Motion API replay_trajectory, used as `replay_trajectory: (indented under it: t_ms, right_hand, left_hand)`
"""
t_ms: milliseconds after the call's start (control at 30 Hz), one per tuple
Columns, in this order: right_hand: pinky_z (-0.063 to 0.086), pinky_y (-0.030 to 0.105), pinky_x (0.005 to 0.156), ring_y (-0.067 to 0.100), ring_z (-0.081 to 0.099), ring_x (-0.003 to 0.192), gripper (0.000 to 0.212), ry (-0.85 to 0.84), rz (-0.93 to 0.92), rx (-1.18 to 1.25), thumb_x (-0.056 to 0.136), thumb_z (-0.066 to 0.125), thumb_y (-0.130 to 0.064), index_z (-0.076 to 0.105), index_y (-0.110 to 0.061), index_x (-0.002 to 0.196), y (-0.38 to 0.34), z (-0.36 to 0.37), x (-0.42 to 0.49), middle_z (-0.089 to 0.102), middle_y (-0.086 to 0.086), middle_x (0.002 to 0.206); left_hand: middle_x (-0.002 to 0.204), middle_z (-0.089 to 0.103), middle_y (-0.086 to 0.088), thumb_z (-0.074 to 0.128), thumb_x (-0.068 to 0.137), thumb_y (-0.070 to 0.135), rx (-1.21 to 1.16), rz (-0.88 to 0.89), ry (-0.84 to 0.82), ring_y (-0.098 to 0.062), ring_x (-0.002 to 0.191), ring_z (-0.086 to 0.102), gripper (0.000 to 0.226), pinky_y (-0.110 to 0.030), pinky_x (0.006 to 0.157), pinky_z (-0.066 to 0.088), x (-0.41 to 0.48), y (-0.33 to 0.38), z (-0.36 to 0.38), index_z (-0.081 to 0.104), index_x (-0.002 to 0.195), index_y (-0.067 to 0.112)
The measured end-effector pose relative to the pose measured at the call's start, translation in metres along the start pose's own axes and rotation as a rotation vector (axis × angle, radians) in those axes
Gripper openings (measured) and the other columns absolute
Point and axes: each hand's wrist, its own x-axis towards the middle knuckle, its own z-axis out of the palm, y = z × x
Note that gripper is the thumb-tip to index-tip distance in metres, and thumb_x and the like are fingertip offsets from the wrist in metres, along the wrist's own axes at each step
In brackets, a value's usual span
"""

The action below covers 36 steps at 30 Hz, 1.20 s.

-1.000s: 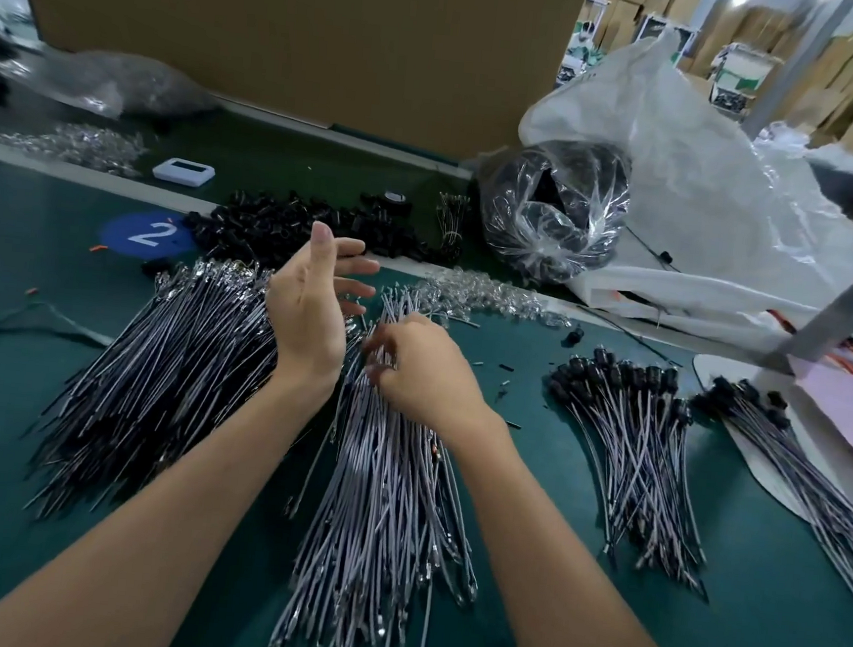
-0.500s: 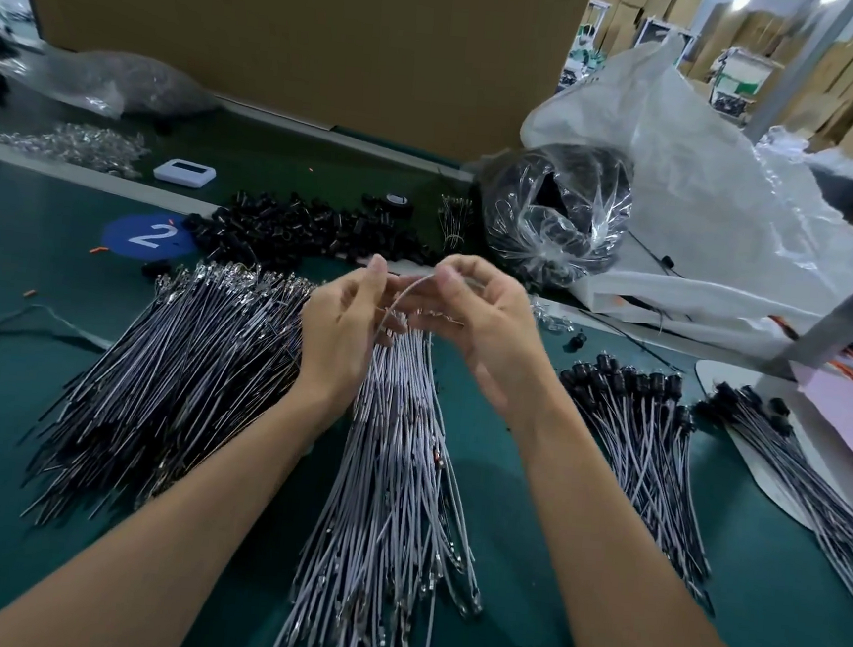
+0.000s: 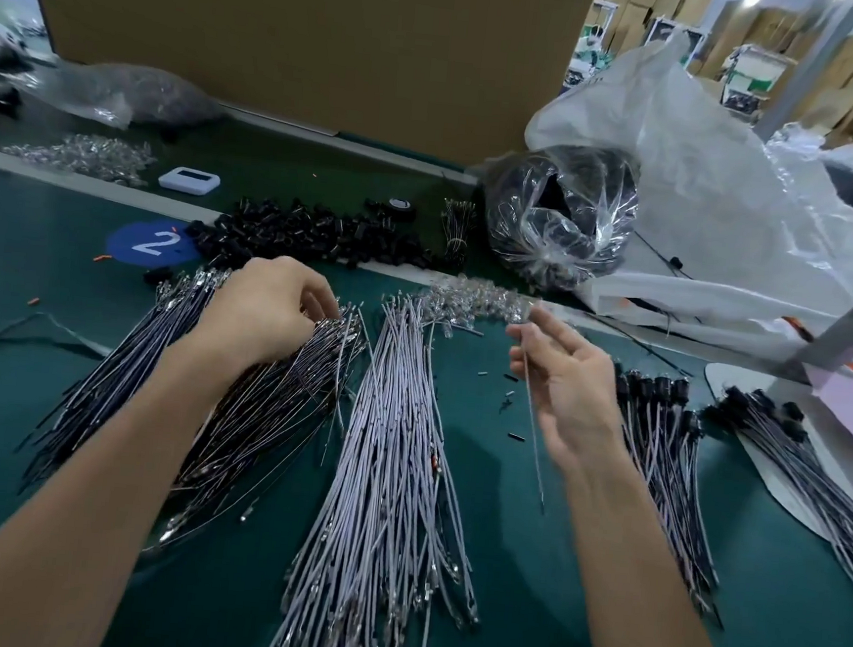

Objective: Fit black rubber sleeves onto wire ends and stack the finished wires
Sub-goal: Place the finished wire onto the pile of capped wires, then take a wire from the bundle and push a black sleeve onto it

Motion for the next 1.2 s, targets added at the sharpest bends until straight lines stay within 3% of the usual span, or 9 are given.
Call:
replay_trajectory:
  t_ms: [100, 300, 433, 533, 667, 733, 900, 1067, 1200]
  right_hand:
    - [0.055, 0.019, 0.069, 0.009, 0.066, 0.071, 0.023, -0.003, -0.008, -0.115, 0.093, 0.056, 0.003, 0.066, -0.014, 0.105, 0.007, 0.002, -0.001, 0.074, 0.000, 0.078]
    - [0.056, 0.017, 0.078, 0.011, 0.066, 0.089, 0.031, -0.007, 0.094, -0.248, 0.092, 0.056, 0.010, 0.065, -0.007, 0.117, 0.024, 0.001, -0.005, 0.071, 0.004, 0.103]
    - [0.056, 0.015, 0.075, 0.006, 0.069, 0.074, 0.017, 0.053, 0.099, -0.277, 0.087, 0.066, 0.004, 0.073, -0.003, 0.101, 0.027, -0.002, -0.003, 0.075, 0.006, 0.091]
    - [0.053, 0.013, 0.068, 0.005, 0.069, 0.069, 0.012, 0.074, 0.079, -0.286, 0.086, 0.068, 0.003, 0.075, -0.007, 0.088, 0.029, -0.005, -0.002, 0.075, 0.004, 0.083]
    - [0.051, 0.014, 0.067, 0.006, 0.068, 0.069, 0.014, 0.080, 0.056, -0.330, 0.088, 0.067, 0.001, 0.075, -0.009, 0.086, 0.031, -0.006, -0.001, 0.074, 0.003, 0.078]
    - [0.051, 0.014, 0.065, 0.007, 0.068, 0.069, 0.013, 0.076, 0.048, -0.315, 0.089, 0.066, 0.001, 0.075, -0.009, 0.086, 0.030, -0.005, -0.002, 0.074, 0.003, 0.077]
    - [0.055, 0.022, 0.069, 0.012, 0.065, 0.069, 0.012, 0.036, 0.013, -0.252, 0.089, 0.067, -0.003, 0.076, -0.011, 0.086, 0.026, -0.005, -0.004, 0.072, 0.003, 0.075]
    - [0.052, 0.020, 0.065, 0.010, 0.061, 0.066, 0.011, -0.021, 0.001, -0.241, 0.089, 0.068, -0.005, 0.076, -0.013, 0.087, 0.025, -0.003, -0.007, 0.071, 0.003, 0.075]
    - [0.051, 0.018, 0.066, 0.009, 0.064, 0.069, 0.011, -0.031, -0.062, -0.216, 0.088, 0.069, -0.006, 0.076, -0.014, 0.089, 0.023, -0.002, -0.008, 0.073, 0.001, 0.076]
  left_hand:
    - [0.104, 0.068, 0.009, 0.066, 0.083, -0.004, 0.122, 0.098, -0.118, -0.014, 0.097, 0.060, 0.043, -0.037, 0.087, 0.054, -0.004, 0.004, 0.005, 0.072, 0.088, 0.038]
    - [0.107, 0.060, 0.009, 0.060, 0.085, -0.007, 0.205, 0.326, -0.148, -0.014, 0.111, 0.052, 0.040, -0.043, 0.091, 0.049, -0.013, -0.003, 0.018, 0.073, 0.095, 0.030]
    - [0.100, 0.058, 0.014, 0.060, 0.082, -0.006, 0.258, 0.442, -0.170, -0.010, 0.106, 0.050, 0.045, -0.038, 0.084, 0.051, -0.016, 0.000, 0.017, 0.074, 0.098, 0.034]
    - [0.102, 0.057, 0.019, 0.070, 0.083, 0.007, 0.307, 0.548, -0.231, -0.008, 0.105, 0.046, 0.034, -0.035, 0.087, 0.049, -0.018, -0.001, 0.015, 0.076, 0.096, 0.037]
    - [0.106, 0.060, 0.020, 0.074, 0.084, 0.022, 0.364, 0.671, -0.256, -0.006, 0.108, 0.045, 0.019, -0.023, 0.090, 0.042, -0.017, -0.005, 0.009, 0.078, 0.095, 0.037]
    - [0.104, 0.061, 0.020, 0.074, 0.084, 0.026, 0.375, 0.711, -0.240, -0.005, 0.106, 0.048, 0.013, -0.025, 0.091, 0.043, -0.017, -0.005, 0.007, 0.078, 0.093, 0.035]
    - [0.095, 0.069, 0.018, 0.081, 0.080, 0.023, 0.315, 0.775, -0.217, -0.008, 0.095, 0.061, 0.009, -0.024, 0.084, 0.047, -0.014, -0.005, -0.001, 0.079, 0.084, 0.030]
    - [0.094, 0.071, 0.019, 0.084, 0.076, 0.020, 0.238, 0.749, -0.265, 0.001, 0.089, 0.064, 0.012, -0.031, 0.084, 0.055, -0.009, -0.005, -0.010, 0.078, 0.081, 0.030]
    - [0.087, 0.075, 0.014, 0.084, 0.073, 0.012, -0.053, 0.689, -0.207, 0.002, 0.085, 0.068, 0.013, -0.027, 0.084, 0.055, -0.007, -0.001, -0.017, 0.080, 0.082, 0.021]
